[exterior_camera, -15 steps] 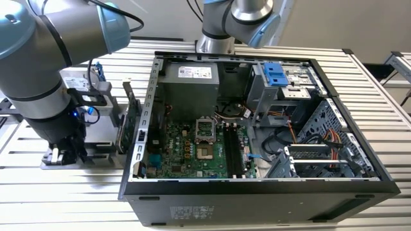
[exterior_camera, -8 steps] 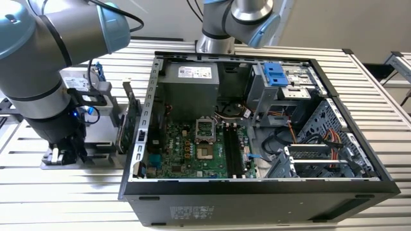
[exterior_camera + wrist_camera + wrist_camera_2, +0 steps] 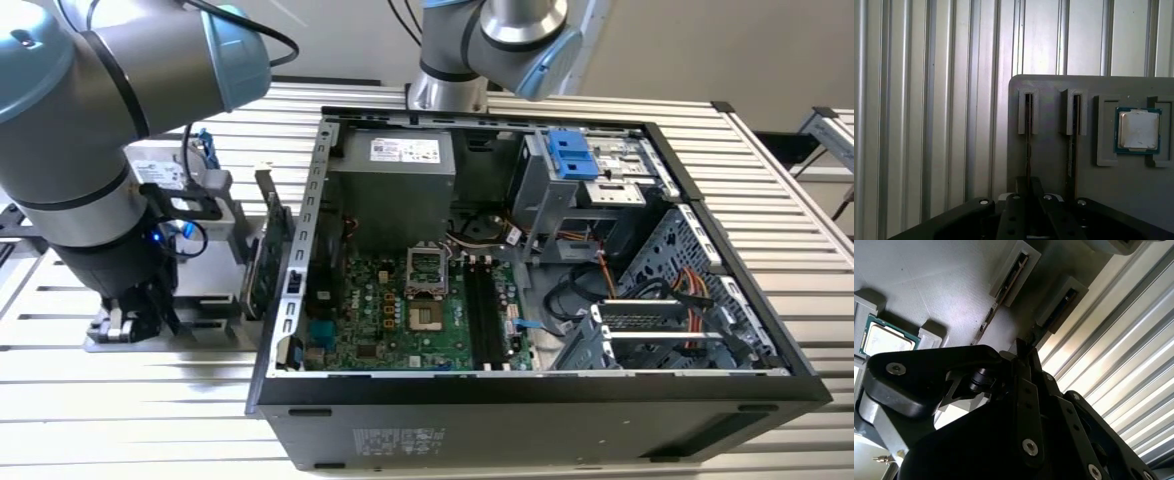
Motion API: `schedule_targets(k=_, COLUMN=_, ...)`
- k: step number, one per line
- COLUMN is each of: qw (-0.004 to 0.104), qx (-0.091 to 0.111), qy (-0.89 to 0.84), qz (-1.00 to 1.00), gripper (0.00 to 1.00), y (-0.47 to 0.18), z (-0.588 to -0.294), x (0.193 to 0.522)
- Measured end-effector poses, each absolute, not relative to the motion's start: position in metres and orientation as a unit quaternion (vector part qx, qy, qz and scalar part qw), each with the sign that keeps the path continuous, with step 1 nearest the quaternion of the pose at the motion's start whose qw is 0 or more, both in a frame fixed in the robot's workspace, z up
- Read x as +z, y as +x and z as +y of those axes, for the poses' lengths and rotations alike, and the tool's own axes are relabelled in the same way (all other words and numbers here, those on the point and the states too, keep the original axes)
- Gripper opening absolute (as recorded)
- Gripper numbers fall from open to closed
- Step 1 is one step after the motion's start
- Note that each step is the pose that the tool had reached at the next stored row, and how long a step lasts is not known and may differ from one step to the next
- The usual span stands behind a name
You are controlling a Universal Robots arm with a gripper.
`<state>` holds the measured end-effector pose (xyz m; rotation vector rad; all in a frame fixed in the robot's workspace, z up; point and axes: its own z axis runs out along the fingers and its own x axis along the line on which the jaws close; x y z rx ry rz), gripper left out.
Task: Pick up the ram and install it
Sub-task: 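Pick up the ram and move it above insertion slot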
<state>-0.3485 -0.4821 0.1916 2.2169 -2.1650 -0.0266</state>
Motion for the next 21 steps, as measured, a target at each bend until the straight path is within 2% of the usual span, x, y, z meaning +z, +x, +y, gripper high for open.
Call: schedule_targets(k=21, qw=0.021, qx=-0.009, qy=0.715, qz=-0.699, gripper=0.0, y=-0.3485, z=-0.4819, x=0.1955)
